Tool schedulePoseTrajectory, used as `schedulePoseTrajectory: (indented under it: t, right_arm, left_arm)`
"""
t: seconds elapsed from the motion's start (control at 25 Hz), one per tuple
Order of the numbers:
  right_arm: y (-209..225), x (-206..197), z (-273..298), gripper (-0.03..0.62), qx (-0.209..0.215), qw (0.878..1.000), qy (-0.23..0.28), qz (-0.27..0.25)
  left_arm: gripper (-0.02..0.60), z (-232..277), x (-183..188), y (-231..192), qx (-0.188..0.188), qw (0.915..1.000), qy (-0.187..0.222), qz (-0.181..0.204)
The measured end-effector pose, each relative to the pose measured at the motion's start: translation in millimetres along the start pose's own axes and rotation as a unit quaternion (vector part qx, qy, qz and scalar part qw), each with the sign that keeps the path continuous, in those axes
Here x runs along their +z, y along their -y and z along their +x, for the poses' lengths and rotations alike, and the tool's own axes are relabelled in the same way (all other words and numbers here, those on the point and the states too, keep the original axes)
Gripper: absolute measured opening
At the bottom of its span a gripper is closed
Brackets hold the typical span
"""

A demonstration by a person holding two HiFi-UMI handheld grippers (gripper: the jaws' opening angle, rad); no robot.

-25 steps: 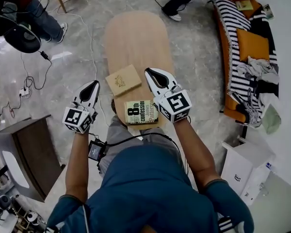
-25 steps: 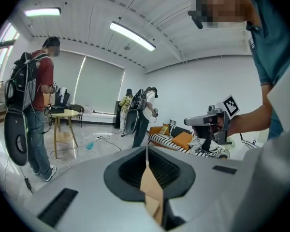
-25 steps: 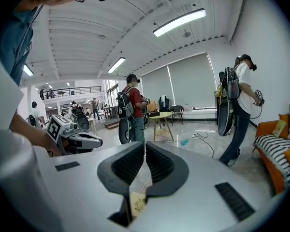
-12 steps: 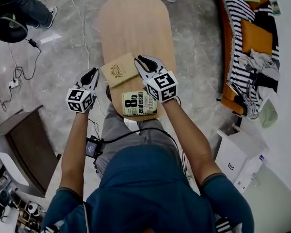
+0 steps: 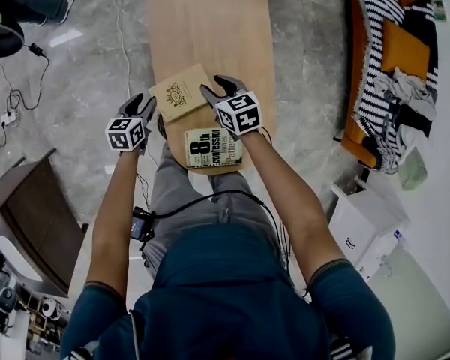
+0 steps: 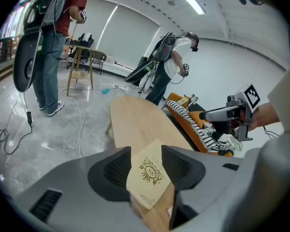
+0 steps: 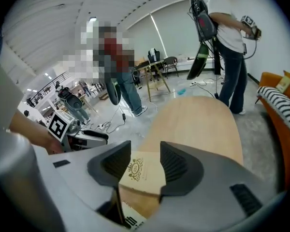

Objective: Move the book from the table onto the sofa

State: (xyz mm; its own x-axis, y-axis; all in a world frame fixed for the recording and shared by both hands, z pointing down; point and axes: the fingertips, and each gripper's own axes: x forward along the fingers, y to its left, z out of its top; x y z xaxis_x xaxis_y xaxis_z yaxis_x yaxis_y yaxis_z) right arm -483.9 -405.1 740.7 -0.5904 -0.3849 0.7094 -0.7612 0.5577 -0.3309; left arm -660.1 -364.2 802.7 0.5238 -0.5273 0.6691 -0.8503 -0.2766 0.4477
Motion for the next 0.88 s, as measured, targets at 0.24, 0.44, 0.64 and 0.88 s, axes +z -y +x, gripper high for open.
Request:
schedulePoseTrajectory:
  t: [0.24,0.44,0.64,0.88]
  right_arm:
    - [18,-37,44,0.201,-0.004,0.999,-0.05,0.01]
    - [34,-68,79,0.201,-0.01,0.996,-0.087,0.034]
    - [47,-100,101,0.201,-0.015,0.991,-0.123,0.052]
    - [63,-126,120,0.201,-0.017,0.987,-0.146,0.057]
  left_arm:
    - [0.267,31,-36,-24,0.008,0.9986,-0.042,-0.032]
    - [0.293,54,-66,-36,0.006,0.9955,-0.066,-0.067]
    - [0.298,71,-91,-40,0.005,0.992,-0.086,-0.093]
    - [0.301,88,-113,-51,0.014,0.9891,-0.097,-0.11]
